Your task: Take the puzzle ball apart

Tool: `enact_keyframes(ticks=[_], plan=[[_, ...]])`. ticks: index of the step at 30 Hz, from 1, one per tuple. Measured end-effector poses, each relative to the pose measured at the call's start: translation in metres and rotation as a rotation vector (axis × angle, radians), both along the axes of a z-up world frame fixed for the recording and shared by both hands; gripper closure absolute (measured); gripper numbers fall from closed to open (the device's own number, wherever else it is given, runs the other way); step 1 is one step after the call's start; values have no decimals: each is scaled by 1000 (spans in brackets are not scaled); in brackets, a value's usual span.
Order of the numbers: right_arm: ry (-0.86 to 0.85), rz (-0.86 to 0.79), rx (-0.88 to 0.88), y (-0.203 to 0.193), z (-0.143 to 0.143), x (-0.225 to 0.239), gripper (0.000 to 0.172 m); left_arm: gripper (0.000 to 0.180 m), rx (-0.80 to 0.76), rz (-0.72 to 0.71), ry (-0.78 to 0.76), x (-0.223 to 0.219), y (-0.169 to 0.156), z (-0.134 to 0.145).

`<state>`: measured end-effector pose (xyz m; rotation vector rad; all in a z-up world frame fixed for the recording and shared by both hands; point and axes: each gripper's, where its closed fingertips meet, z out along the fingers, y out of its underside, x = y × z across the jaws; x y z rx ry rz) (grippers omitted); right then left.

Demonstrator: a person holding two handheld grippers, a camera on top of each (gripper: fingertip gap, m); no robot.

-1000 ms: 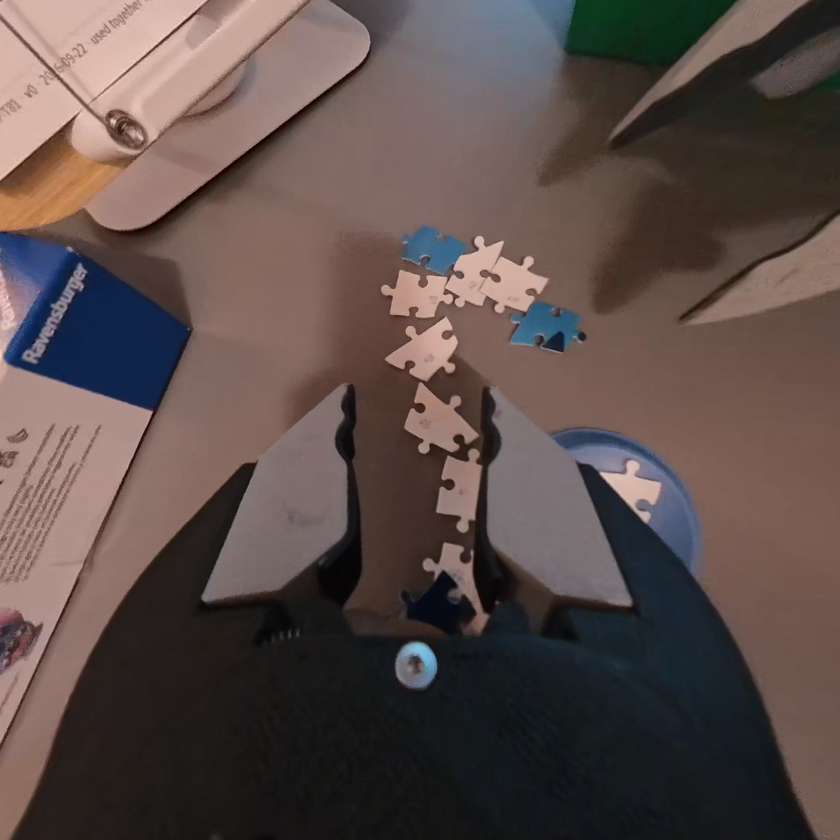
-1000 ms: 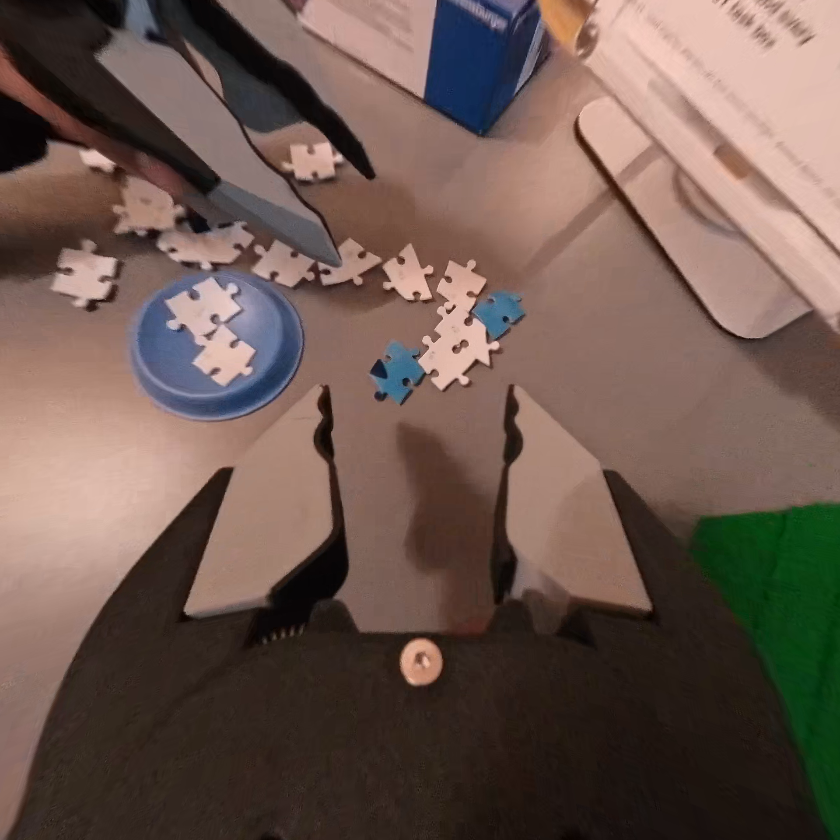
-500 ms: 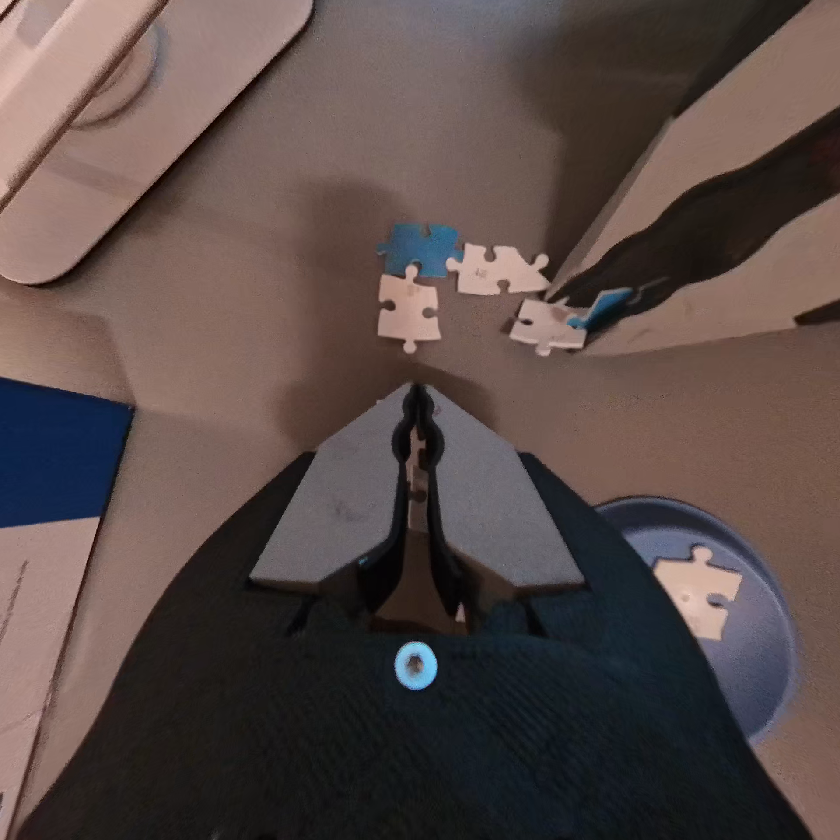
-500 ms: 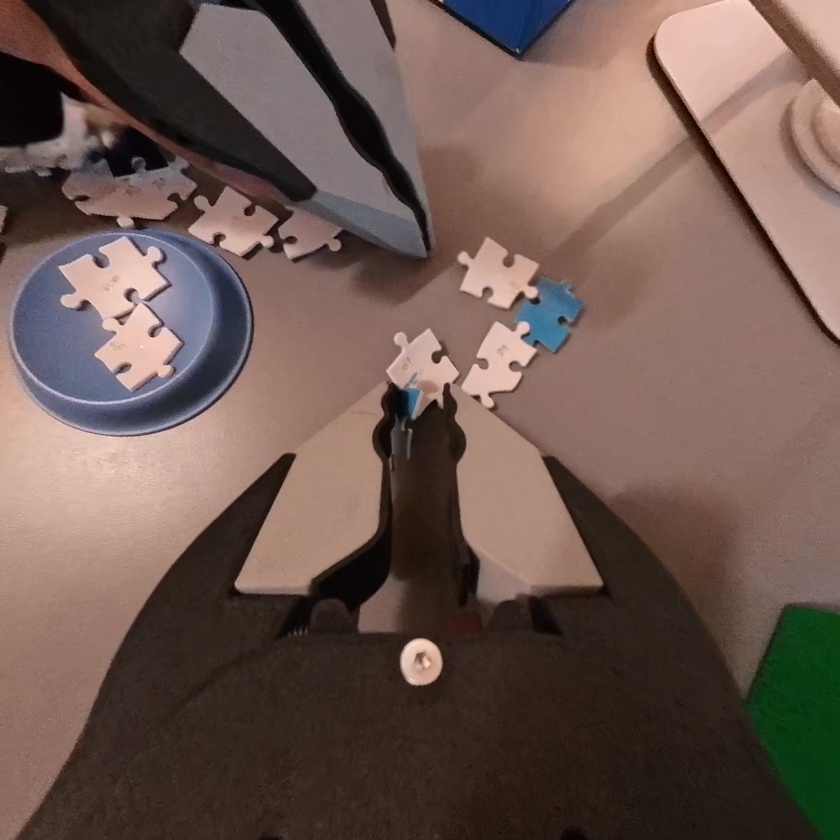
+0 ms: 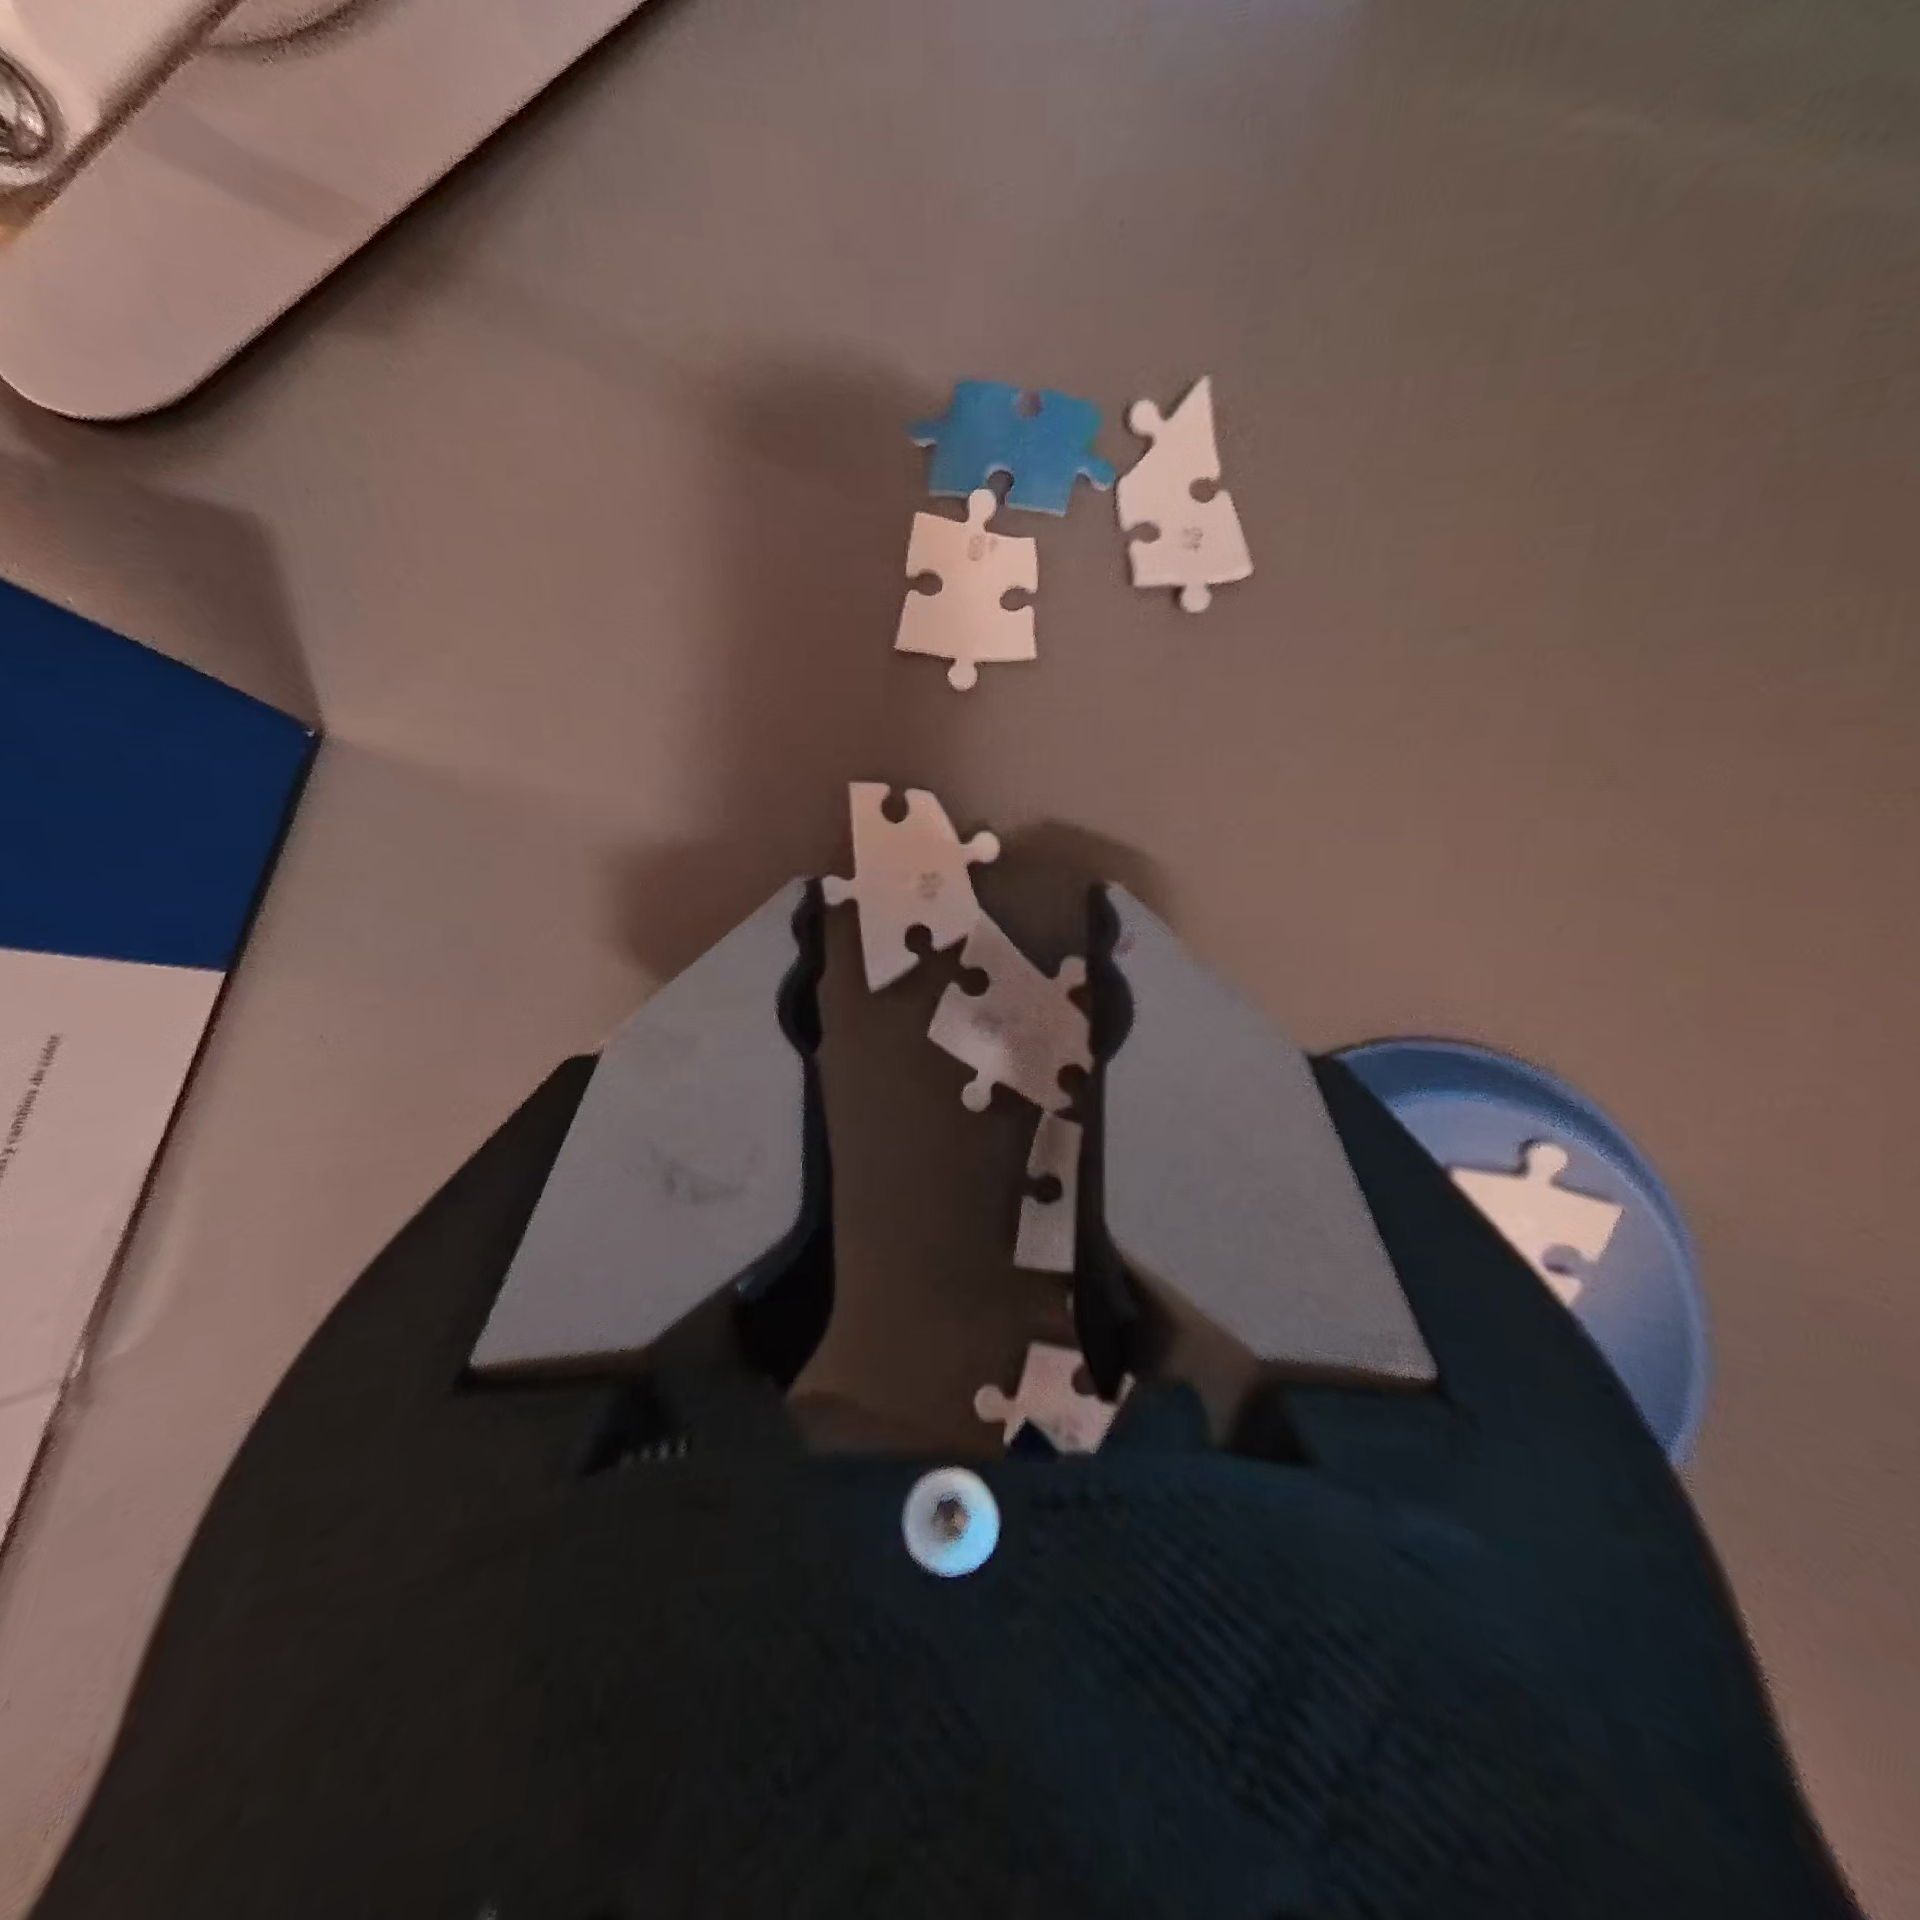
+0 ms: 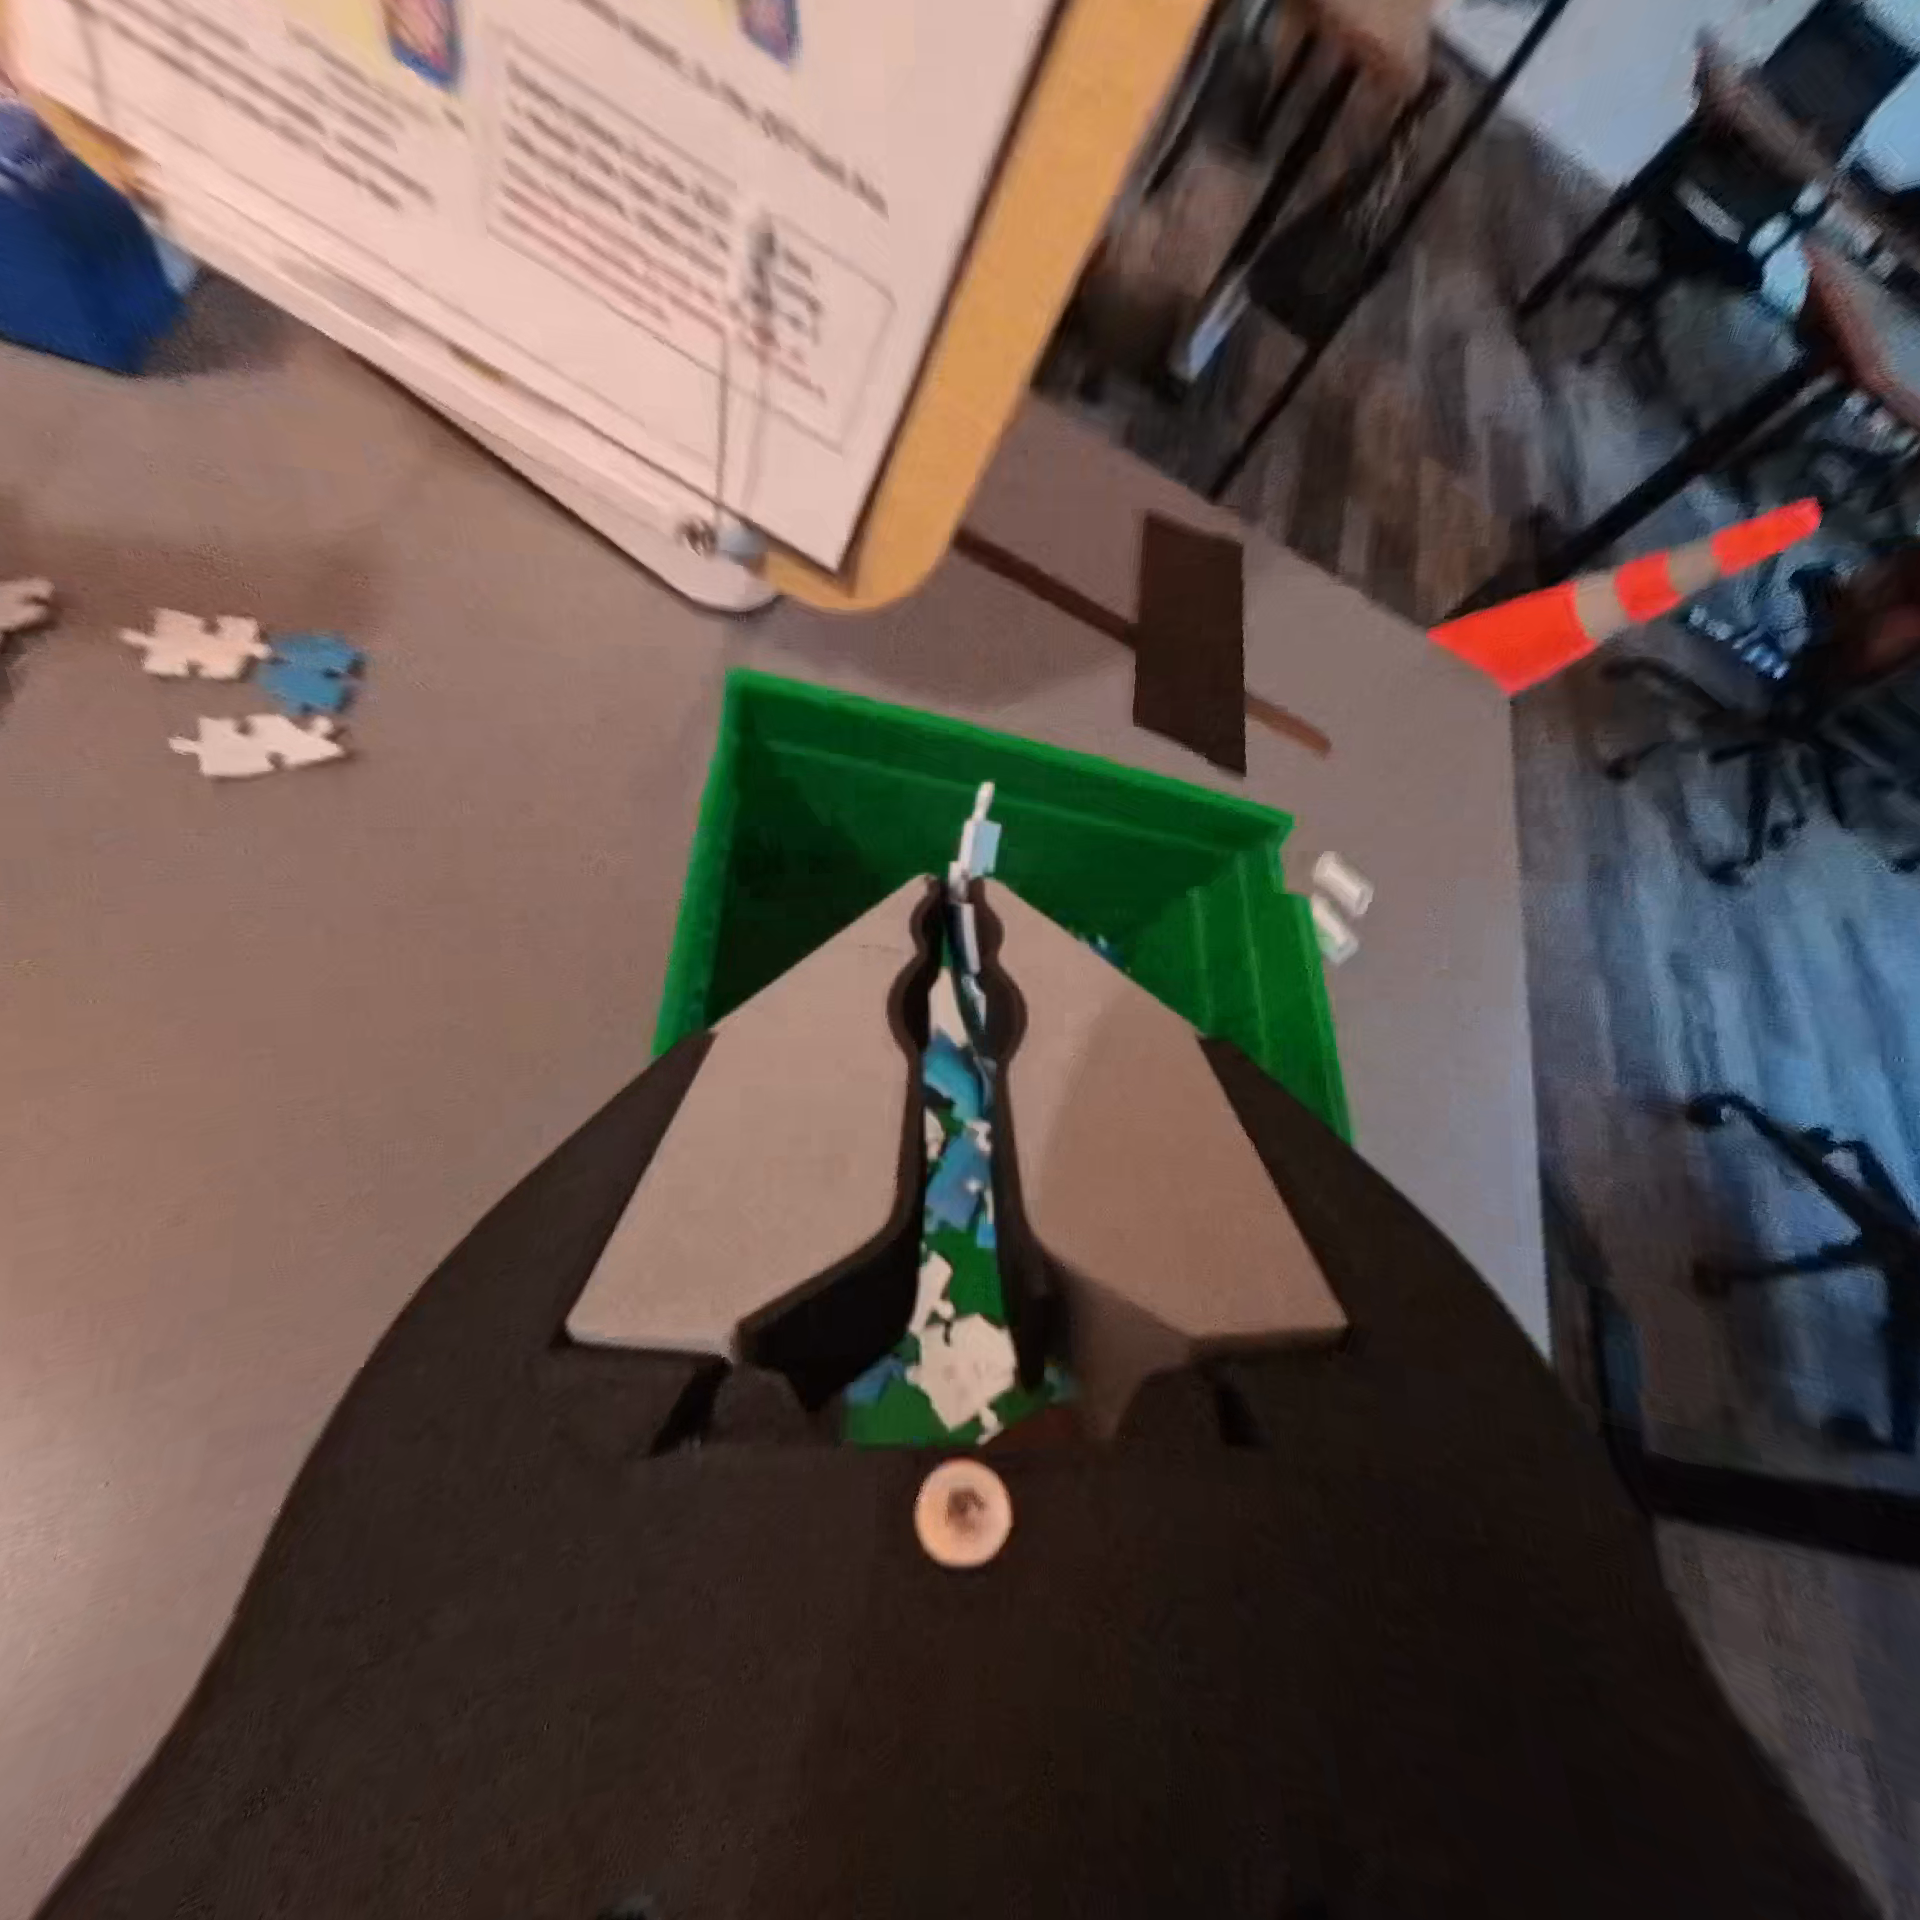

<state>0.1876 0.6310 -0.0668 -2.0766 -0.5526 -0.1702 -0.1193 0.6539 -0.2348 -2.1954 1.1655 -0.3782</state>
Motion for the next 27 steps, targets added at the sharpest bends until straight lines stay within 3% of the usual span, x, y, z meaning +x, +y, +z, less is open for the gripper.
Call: enact_keyframes(ticks=[3,4,6,9,11,13,16,17,22,25,27], plan=[[-10,-38,-134,-2,-31,20,135,140,-3,6,-58,10,5,-1],[-24,-29,-112,-4,-30,15,136,148,-2,11,-66,12,6,-1],[23,52,-33,-12,-16,-17,137,148,5,5,-64,13,8,0],[182,293,-33,-32,-9,-105,131,154,25,-14,-63,13,5,0],[237,457,-127,-41,-29,-165,129,154,27,-27,-76,14,2,0],[203,478,-170,-21,-60,-197,129,154,42,-37,-73,13,1,1],[152,437,-260,19,-113,-218,121,155,64,-46,-86,11,0,1],[161,438,-299,28,-127,-225,120,171,81,-55,-90,10,-1,3],[84,398,-393,52,-168,-225,107,180,155,-43,-135,4,5,25],[127,428,-388,49,-170,-229,123,180,188,-42,-124,3,9,30],[106,458,-376,43,-169,-229,152,180,200,-38,-136,3,9,33]])
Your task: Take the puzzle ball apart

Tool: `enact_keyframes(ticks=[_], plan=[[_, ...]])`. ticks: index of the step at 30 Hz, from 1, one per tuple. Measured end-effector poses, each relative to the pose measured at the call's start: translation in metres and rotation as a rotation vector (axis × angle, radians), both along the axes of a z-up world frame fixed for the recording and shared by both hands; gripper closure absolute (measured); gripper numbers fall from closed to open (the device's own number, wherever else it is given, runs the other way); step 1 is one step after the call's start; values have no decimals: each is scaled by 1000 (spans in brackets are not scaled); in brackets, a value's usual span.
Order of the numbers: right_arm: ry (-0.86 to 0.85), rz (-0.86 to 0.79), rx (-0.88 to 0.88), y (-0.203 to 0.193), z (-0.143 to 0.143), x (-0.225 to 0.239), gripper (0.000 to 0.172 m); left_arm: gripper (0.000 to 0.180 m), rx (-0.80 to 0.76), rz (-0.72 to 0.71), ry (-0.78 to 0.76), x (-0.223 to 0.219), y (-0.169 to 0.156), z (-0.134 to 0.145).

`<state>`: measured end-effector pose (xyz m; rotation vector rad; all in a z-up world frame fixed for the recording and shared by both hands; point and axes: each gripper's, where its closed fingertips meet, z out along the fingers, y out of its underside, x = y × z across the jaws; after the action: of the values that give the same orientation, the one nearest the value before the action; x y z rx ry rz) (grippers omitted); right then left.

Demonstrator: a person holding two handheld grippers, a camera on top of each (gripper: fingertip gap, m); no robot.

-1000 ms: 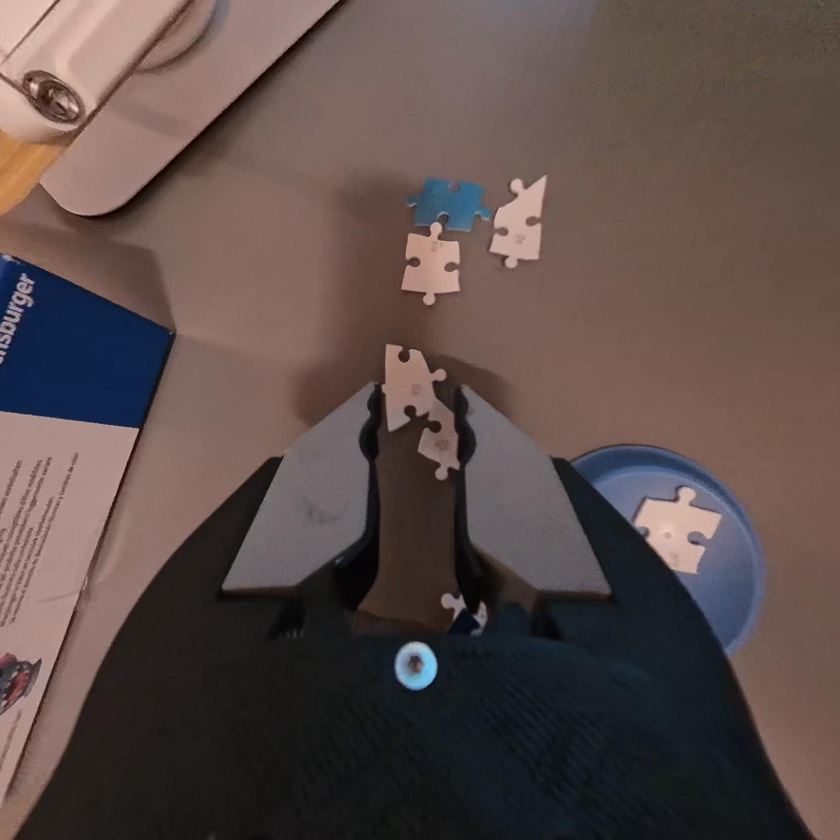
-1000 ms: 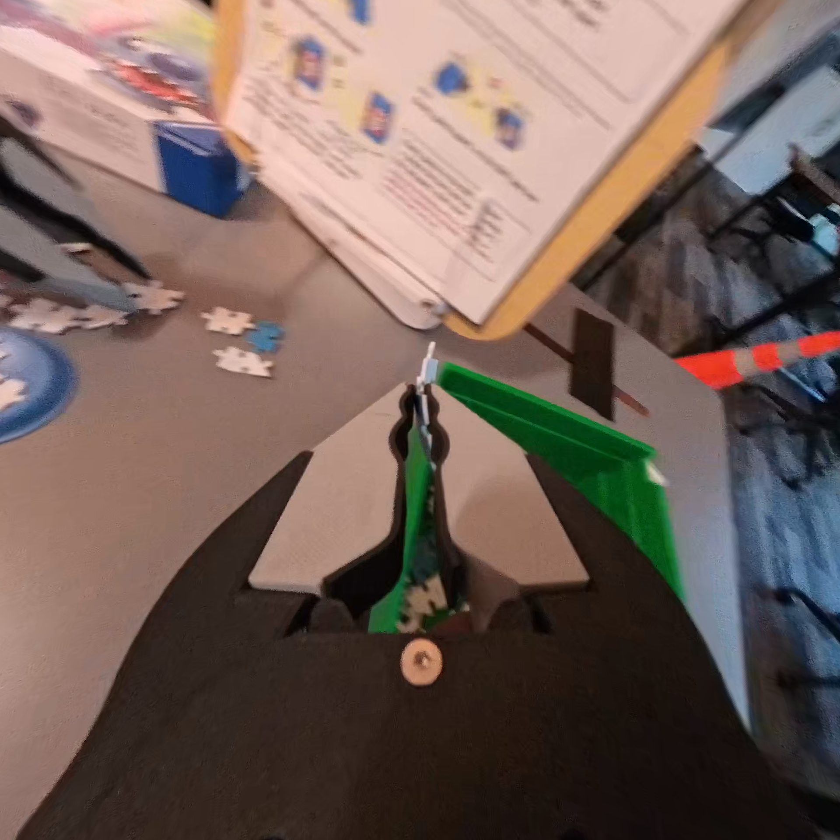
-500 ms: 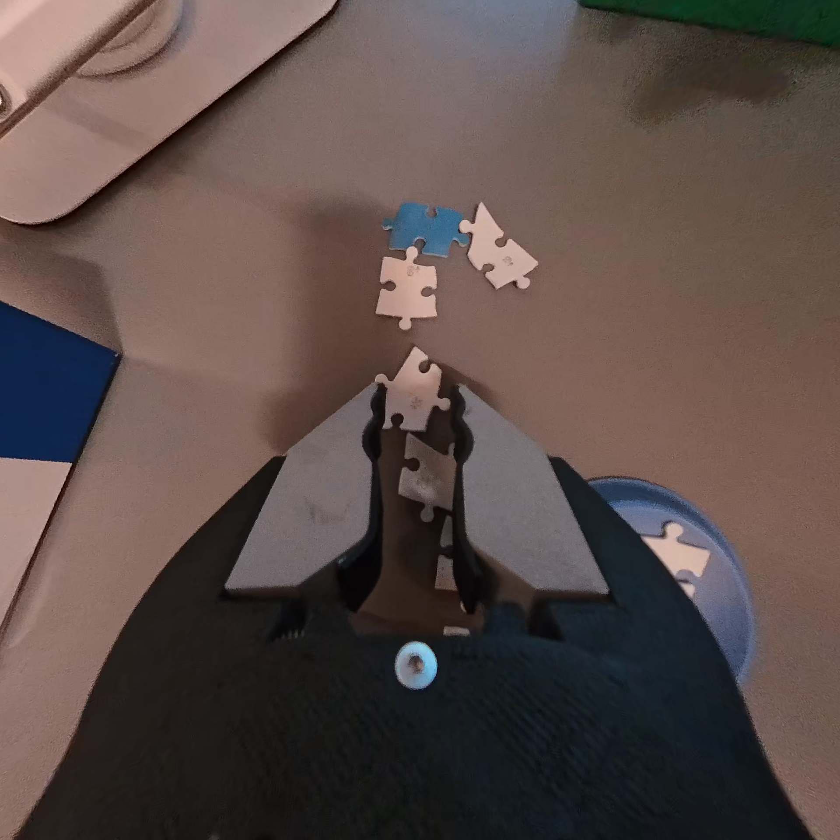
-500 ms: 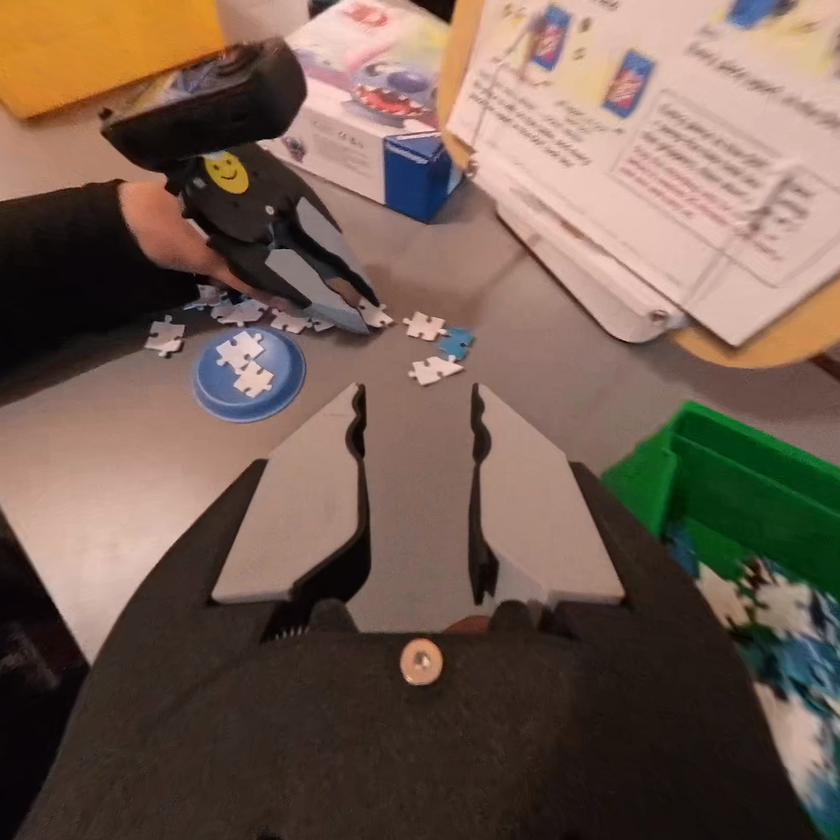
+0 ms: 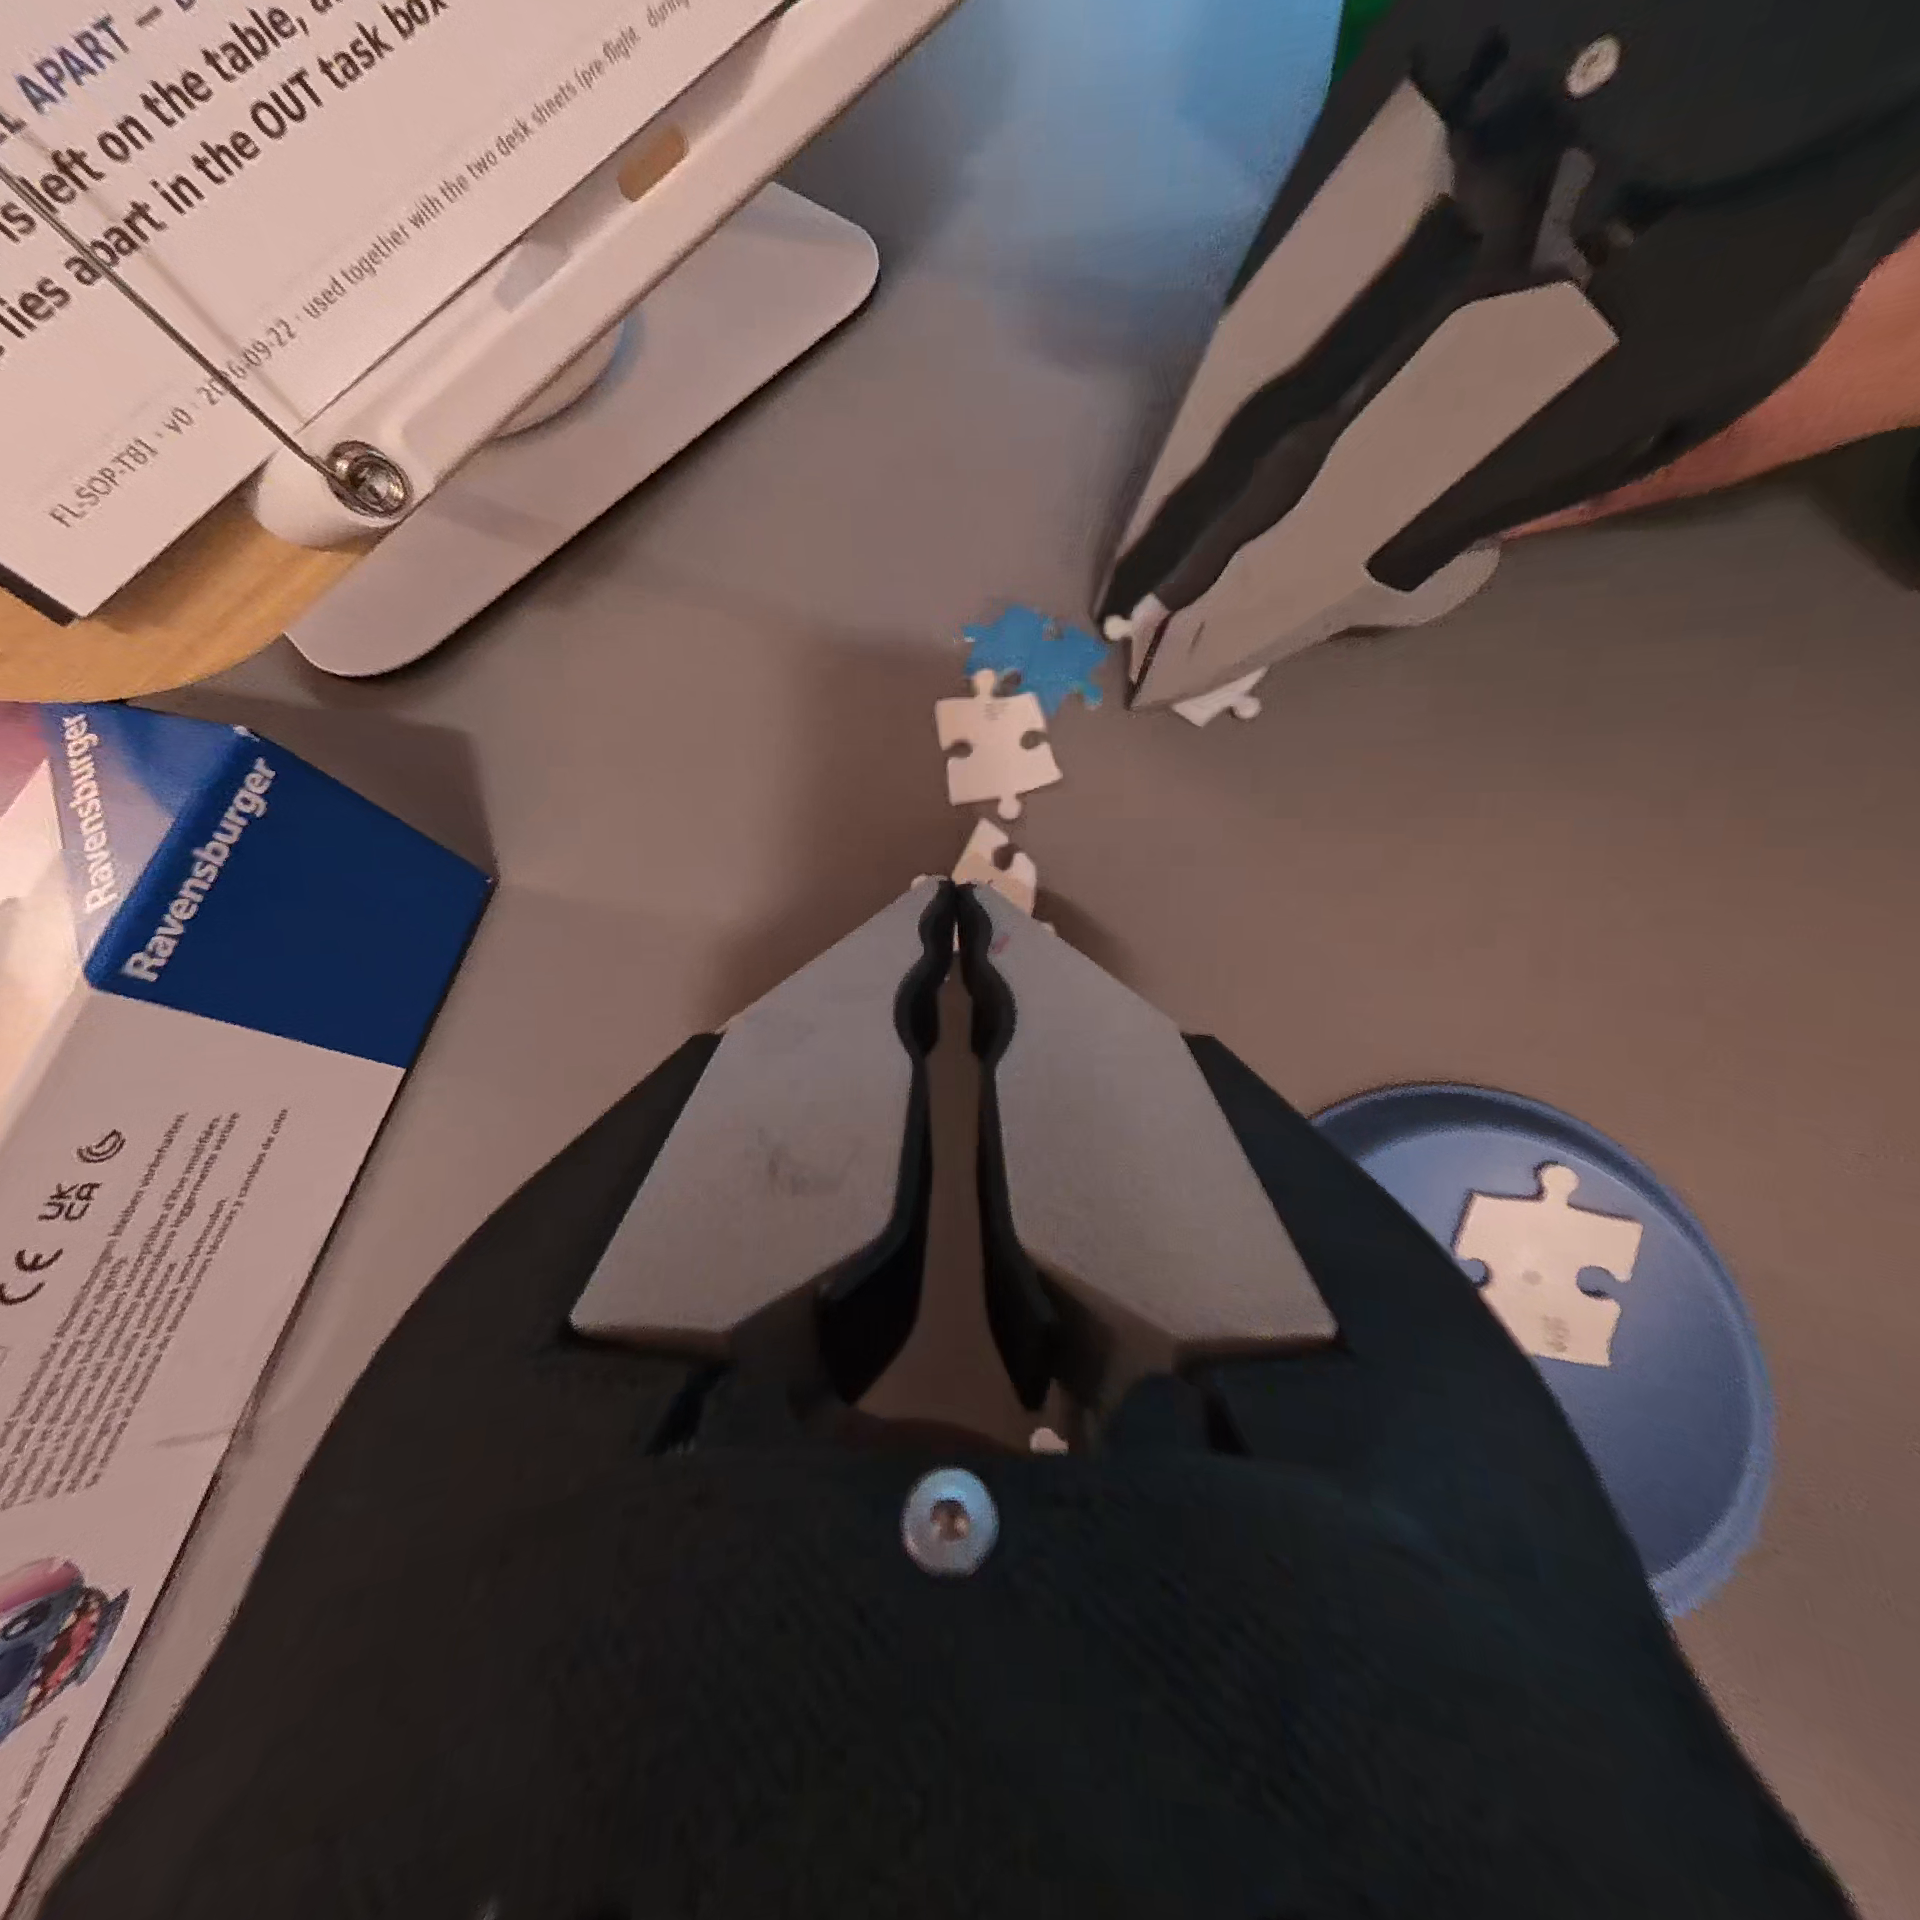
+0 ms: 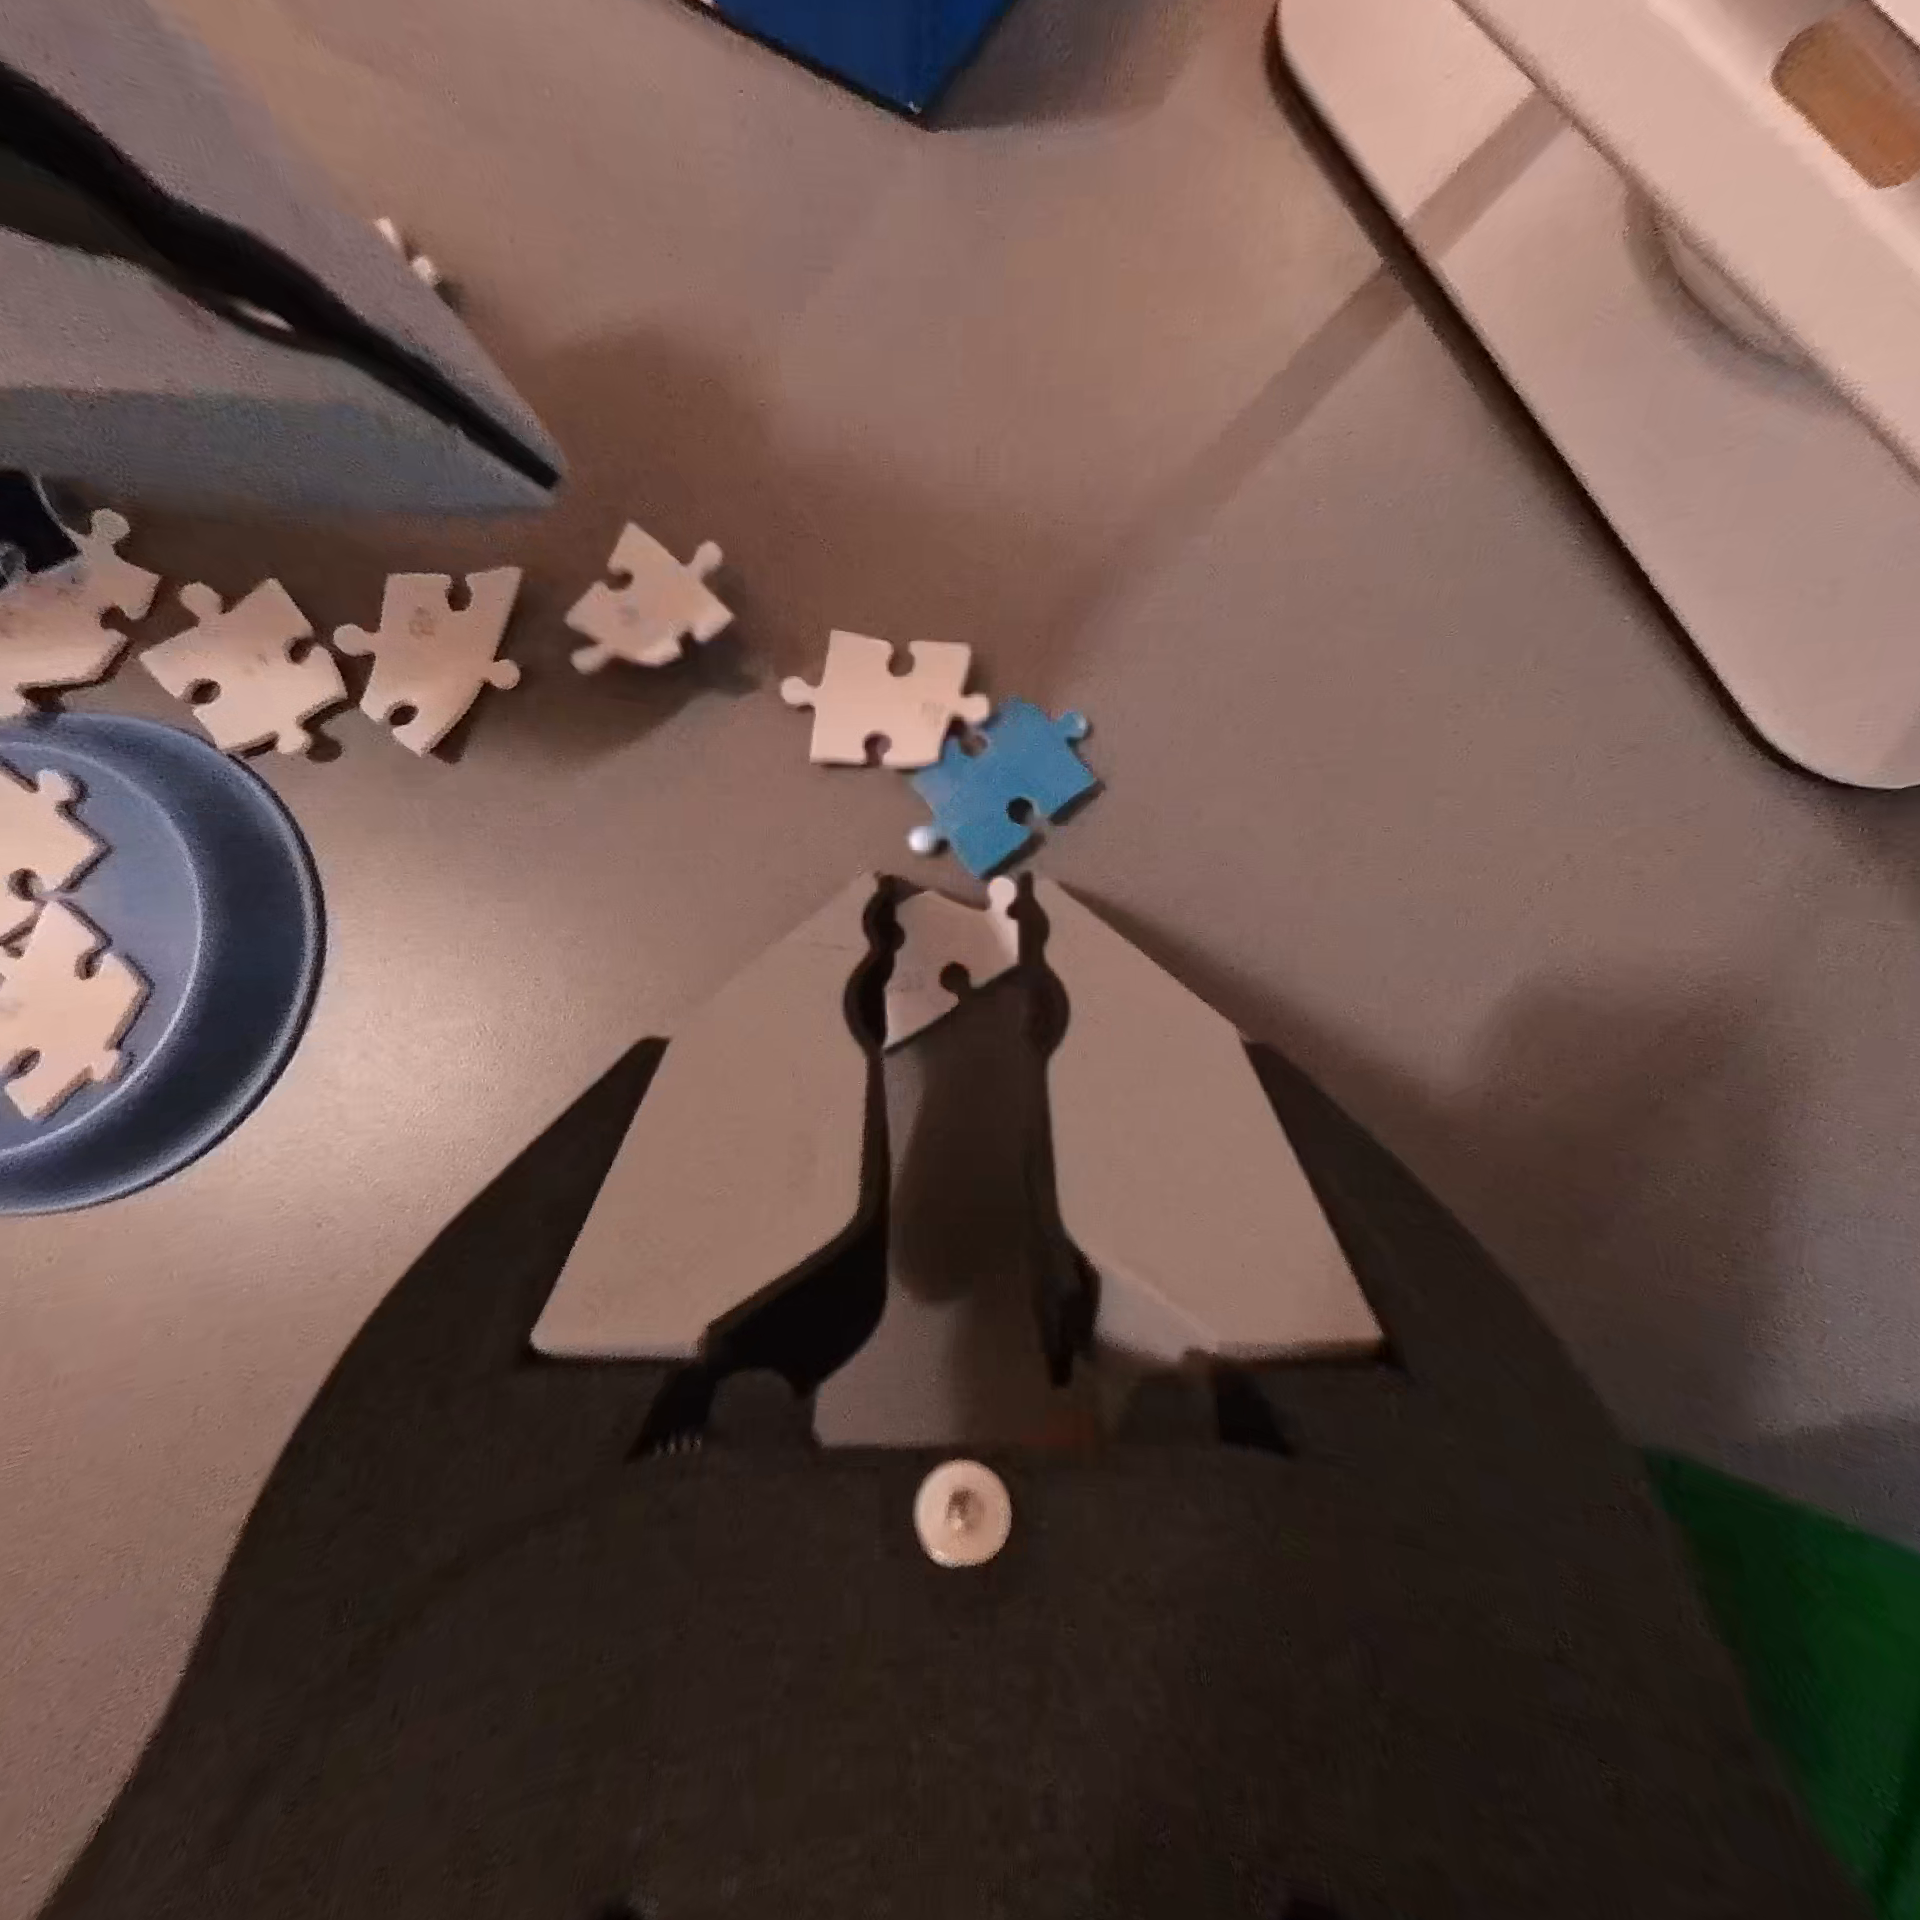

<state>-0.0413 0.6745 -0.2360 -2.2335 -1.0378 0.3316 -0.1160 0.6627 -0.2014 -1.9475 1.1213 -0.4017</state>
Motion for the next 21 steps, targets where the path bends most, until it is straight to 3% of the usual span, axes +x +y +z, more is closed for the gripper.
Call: enact_keyframes(ticks=[2,4,5,6,8,9,11,14,15,18,20,21], plan=[[-15,5,12,-3,0,4,170,180,-15,19,-4,-2,0,1],[1,9,3,-7,0,5,170,180,-43,4,33,-2,-3,-6],[9,5,5,-7,1,7,170,156,-48,8,62,-3,-1,-11],[20,-5,17,-6,4,8,170,143,-65,4,79,-1,-1,-16],[74,-20,56,-1,16,9,167,127,-107,-15,92,6,-1,-26],[119,-16,68,2,23,6,153,125,-117,-25,109,10,-1,-31],[212,10,45,7,30,-3,131,130,-125,-37,84,18,2,-33],[229,22,-62,14,16,-12,107,156,-168,-46,51,23,4,-34],[200,21,-74,17,8,-13,107,178,-149,-42,58,21,8,-34],[137,36,-12,23,2,-14,119,180,-127,-55,64,19,9,-34],[89,44,42,26,1,-13,141,180,-100,-64,84,18,8,-34],[88,51,56,25,1,-14,142,180,-88,-65,101,17,8,-34]])
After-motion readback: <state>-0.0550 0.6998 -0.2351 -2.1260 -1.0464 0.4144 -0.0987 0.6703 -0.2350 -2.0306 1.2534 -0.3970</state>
